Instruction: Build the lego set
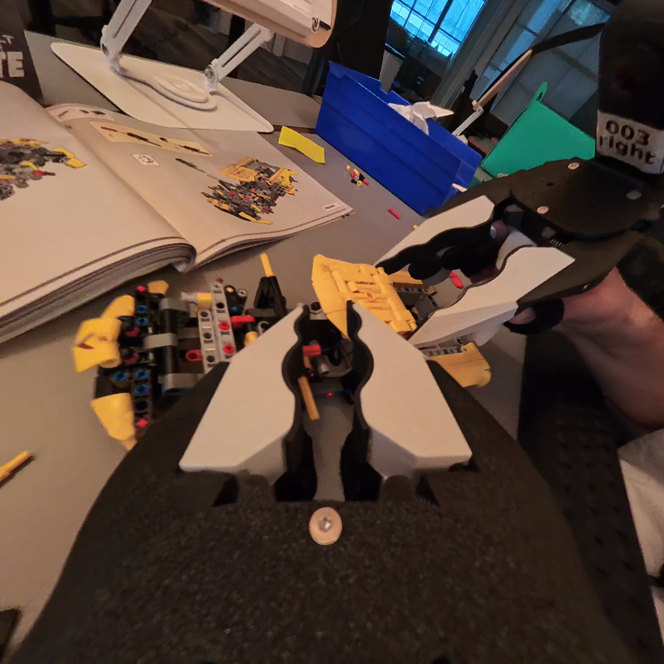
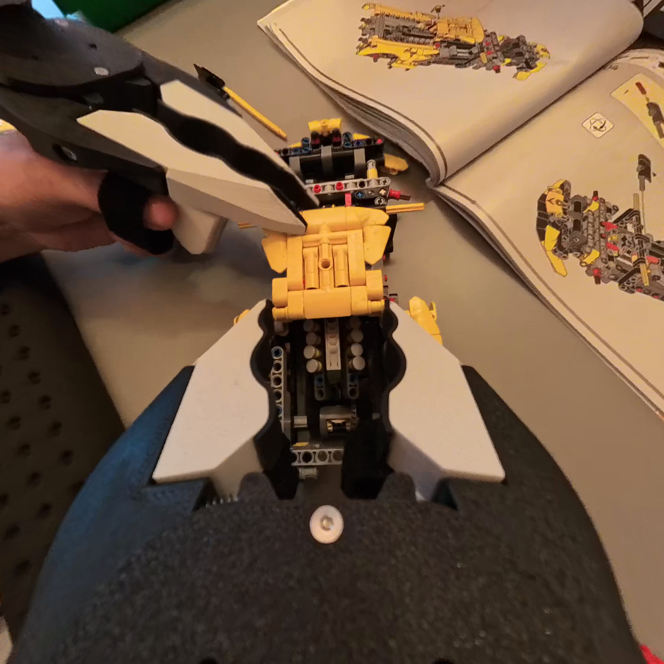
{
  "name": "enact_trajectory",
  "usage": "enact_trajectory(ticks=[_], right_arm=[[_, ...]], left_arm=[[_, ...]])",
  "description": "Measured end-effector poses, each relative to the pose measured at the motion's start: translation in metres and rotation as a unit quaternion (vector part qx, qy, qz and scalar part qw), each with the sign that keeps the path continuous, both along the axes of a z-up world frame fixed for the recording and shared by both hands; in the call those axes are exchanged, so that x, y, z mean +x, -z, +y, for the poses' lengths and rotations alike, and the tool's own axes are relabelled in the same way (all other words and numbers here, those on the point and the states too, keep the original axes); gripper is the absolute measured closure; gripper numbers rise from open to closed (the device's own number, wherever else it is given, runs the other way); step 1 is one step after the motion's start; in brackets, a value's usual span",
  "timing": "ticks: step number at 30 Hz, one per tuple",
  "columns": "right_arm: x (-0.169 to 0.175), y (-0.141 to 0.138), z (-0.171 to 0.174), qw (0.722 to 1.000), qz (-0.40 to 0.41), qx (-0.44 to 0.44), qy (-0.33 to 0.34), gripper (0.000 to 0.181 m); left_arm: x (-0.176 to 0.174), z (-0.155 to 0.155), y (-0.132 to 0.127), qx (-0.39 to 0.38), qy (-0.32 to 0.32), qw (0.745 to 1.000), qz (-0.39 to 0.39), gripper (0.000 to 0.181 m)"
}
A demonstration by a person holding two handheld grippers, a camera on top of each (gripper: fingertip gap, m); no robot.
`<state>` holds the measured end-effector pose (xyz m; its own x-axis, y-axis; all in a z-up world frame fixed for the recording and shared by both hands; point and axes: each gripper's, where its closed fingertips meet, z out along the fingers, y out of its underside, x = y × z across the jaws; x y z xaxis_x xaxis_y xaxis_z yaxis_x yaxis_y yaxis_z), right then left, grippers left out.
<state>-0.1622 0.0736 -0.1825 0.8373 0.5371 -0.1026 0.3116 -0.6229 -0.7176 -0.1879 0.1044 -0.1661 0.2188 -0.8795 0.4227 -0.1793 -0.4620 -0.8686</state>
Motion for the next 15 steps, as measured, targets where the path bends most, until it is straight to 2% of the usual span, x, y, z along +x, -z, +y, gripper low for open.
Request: enact_trajectory(ticks=[4,9,12,15], right_arm=[[0.017,-0.007,-0.01,1.0,0.004,-0.009,0.017,0.122],[0.039,-0.013,-0.038,0.997,-0.026,-0.023,0.068,0.121],[0.051,-0.009,-0.053,0.991,-0.023,-0.033,0.125,0.122],[0.067,0.001,-0.06,0.974,-0.028,-0.044,0.221,0.122]], left_arm=[[-0.006,0.003,-0.016,0.062,-0.019,0.998,-0.014,0.162],[-0.016,0.008,-0.024,0.074,-0.043,0.996,-0.03,0.161],[-0.016,0.007,-0.024,0.065,-0.042,0.996,-0.032,0.161],[-0.01,0.001,-0.023,0.07,-0.029,0.997,-0.027,0.161]])
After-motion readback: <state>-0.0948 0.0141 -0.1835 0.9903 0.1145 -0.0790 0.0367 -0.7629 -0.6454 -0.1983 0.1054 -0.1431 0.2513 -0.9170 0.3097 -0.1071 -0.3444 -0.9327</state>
